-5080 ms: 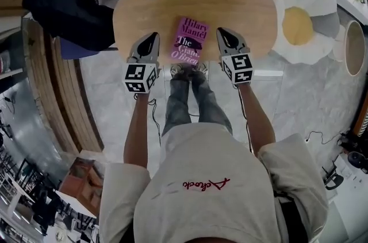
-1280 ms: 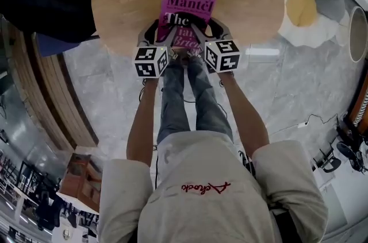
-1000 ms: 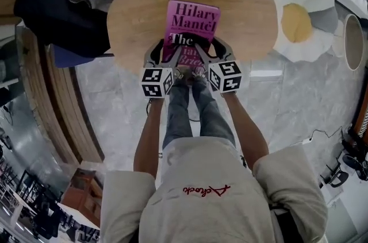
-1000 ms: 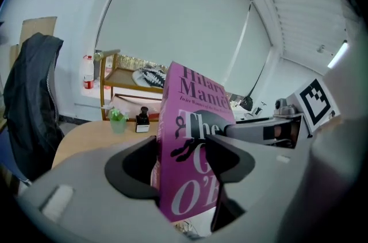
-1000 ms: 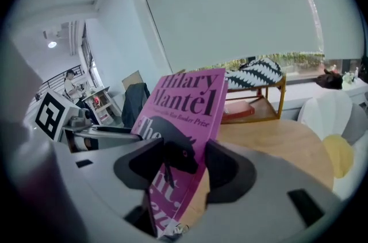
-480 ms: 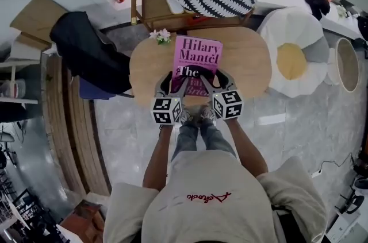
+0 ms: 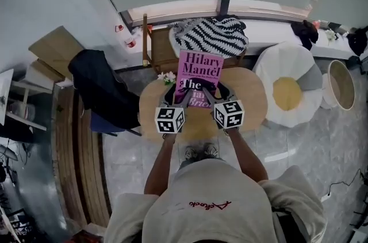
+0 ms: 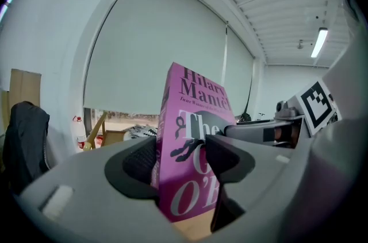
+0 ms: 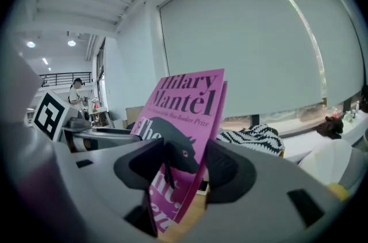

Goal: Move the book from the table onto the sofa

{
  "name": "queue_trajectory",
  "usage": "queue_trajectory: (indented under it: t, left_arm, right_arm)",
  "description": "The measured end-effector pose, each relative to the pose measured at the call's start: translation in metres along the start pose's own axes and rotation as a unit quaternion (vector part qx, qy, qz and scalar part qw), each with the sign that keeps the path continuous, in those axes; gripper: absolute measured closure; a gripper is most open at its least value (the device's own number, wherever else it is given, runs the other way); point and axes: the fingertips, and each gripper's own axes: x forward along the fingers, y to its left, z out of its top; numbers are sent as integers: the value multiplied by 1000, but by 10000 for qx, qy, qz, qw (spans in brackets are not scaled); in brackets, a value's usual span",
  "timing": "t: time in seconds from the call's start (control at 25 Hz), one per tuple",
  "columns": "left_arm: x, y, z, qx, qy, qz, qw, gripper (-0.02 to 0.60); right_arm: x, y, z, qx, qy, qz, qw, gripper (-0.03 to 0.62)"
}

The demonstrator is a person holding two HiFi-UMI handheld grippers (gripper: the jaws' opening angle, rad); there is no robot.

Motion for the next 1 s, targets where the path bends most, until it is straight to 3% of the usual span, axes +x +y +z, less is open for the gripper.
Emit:
queue_trajectory:
  t: [0.52, 0.8, 1.0]
  left_arm:
    - [1, 8, 74, 417, -588, -155, 9973, 308]
    - [-8, 7, 70, 431, -574, -324, 9969, 308]
    - [-4, -7, 56, 426, -468, -664, 9958, 309]
  right_arm:
    - [3, 4, 71, -239, -677, -170, 9973, 359]
    - [-5, 14, 65, -191, -700, -364, 9967, 359]
    - [-20, 8, 49, -82, -659, -702, 9953, 359]
